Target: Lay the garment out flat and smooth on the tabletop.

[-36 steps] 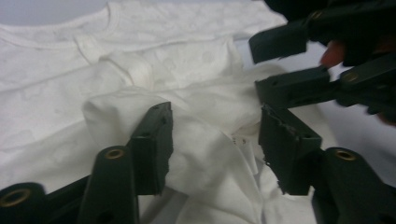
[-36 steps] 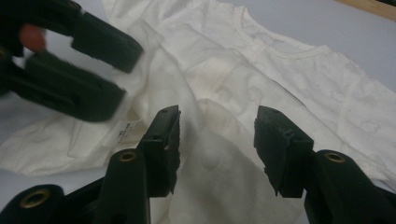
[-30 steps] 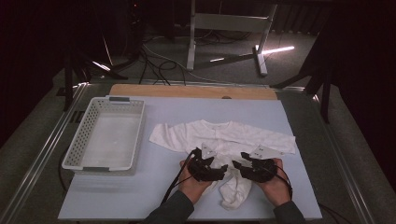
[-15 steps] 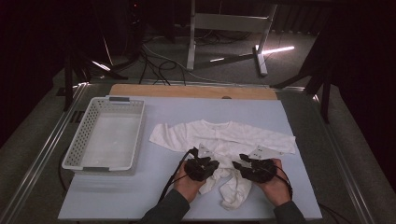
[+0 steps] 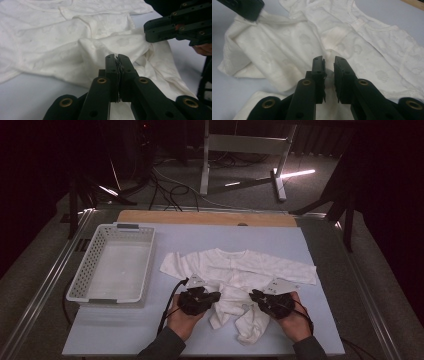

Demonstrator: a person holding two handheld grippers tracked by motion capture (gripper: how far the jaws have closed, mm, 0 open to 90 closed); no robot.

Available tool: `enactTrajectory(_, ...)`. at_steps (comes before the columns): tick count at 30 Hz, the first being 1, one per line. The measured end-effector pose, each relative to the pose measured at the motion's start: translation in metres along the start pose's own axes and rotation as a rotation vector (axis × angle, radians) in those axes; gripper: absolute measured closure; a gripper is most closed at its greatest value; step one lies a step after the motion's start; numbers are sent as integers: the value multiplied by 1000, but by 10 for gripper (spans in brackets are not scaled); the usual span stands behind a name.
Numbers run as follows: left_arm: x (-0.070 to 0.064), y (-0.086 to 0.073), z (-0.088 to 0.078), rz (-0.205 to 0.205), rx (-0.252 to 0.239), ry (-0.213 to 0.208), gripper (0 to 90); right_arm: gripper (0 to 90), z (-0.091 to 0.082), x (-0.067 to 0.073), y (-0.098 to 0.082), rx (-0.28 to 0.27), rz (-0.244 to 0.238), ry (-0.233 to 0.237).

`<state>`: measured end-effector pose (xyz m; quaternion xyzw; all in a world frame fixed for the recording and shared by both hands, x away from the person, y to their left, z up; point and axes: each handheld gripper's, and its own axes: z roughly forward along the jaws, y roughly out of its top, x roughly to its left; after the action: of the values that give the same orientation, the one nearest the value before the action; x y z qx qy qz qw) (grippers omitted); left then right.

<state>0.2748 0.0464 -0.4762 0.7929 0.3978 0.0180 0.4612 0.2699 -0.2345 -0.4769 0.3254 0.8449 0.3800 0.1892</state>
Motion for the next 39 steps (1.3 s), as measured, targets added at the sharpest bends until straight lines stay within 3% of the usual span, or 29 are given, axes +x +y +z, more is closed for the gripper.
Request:
enactTrajectory(3,2,-4,-5,-7,2,4,884,791,0,1,0,1,-2,0)
enactTrajectory(5,4,-10,-9,-38,10,-4,884,794,-4,4,-3,12,-12,11)
enactTrajectory(9,2,-17,-12,-58,31,-17,883,794,-8,7,-6,23,-19,22)
enactTrajectory(13,-3,-22,-11,-40,56,-25,866,793,-14,11,-11,33,-15,32)
enactTrajectory(14,-7,-22,-10,-10,64,-11,846,793,-15,12,-12,33,-25,34)
enactTrajectory(15,-7,-22,-10,-10,64,-11,812,792,-15,13,-13,32,-24,37)
enactTrajectory(20,-9,-7,-9,8,-1,-11,625,789,-17,13,-16,31,-1,35)
enactTrajectory(24,-13,13,-1,30,-49,-1,592,788,-16,14,-15,31,-2,38)
enactTrajectory(27,-15,20,7,39,-54,-1,574,787,-15,15,-15,31,1,42)
enactTrajectory(31,-17,22,24,54,-28,40,489,787,-15,14,-15,27,3,45)
enactTrajectory(34,-17,18,38,83,15,106,395,787,-16,14,-15,29,1,45)
enactTrajectory(37,-16,16,43,91,32,118,420,787,-16,14,-15,28,-8,46)
enactTrajectory(38,-14,14,43,84,35,85,420,787,-16,13,-15,25,-9,49)
enactTrajectory(39,-12,14,43,64,37,61,629,788,-16,13,-16,26,-10,48)
